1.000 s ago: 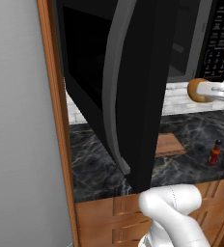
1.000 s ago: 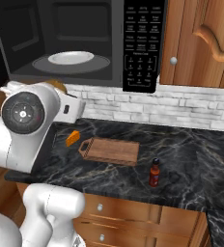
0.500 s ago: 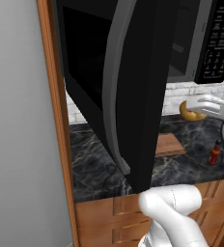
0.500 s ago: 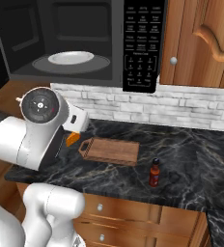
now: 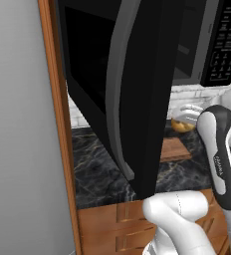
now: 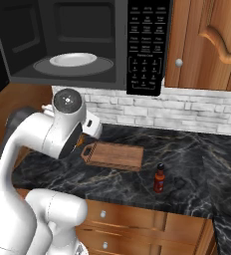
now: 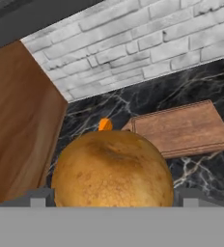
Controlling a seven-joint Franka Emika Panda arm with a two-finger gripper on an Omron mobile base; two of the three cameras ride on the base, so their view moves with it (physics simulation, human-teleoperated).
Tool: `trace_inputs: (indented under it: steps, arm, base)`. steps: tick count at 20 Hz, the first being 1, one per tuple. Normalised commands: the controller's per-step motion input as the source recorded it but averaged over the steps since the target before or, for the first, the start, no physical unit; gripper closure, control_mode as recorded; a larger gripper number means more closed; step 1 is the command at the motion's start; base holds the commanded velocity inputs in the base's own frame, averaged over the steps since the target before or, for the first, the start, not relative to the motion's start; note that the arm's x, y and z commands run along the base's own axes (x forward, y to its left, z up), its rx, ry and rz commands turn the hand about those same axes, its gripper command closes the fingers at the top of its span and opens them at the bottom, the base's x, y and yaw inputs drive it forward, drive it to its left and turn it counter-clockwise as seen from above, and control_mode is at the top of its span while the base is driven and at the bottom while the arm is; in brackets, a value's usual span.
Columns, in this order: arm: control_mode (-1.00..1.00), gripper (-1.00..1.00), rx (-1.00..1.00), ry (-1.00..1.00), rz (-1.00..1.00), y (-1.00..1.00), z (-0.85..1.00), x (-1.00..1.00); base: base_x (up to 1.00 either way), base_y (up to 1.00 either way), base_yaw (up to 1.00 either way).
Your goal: Retrieve the reheated potato from the microwave, then place the potato, cheese, and condiment on the cutting board.
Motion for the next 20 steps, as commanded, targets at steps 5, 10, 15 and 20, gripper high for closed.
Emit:
trace_inputs:
  steps: [5, 10, 15, 20]
  arm:
    - [-1.00, 1.00, -0.04, 0.05, 0.00, -0.14, -0.65, 0.73]
    - [-1.00, 1.00, -0.03, 0.02, 0.00, -0.19, -0.57, 0.69]
    - [-1.00, 1.00, -0.01, 0.06, 0.00, -0.18, -0.52, 0.60]
    - [-1.00, 1.00, 0.00, 0.10, 0.00, -0.24, -0.50, 0.39]
  base:
    - [0.00, 0.00, 0.00]
    - [0.00, 0.00, 0.00]
    - [0.00, 0.00, 0.00]
    - [0.00, 0.00, 0.00]
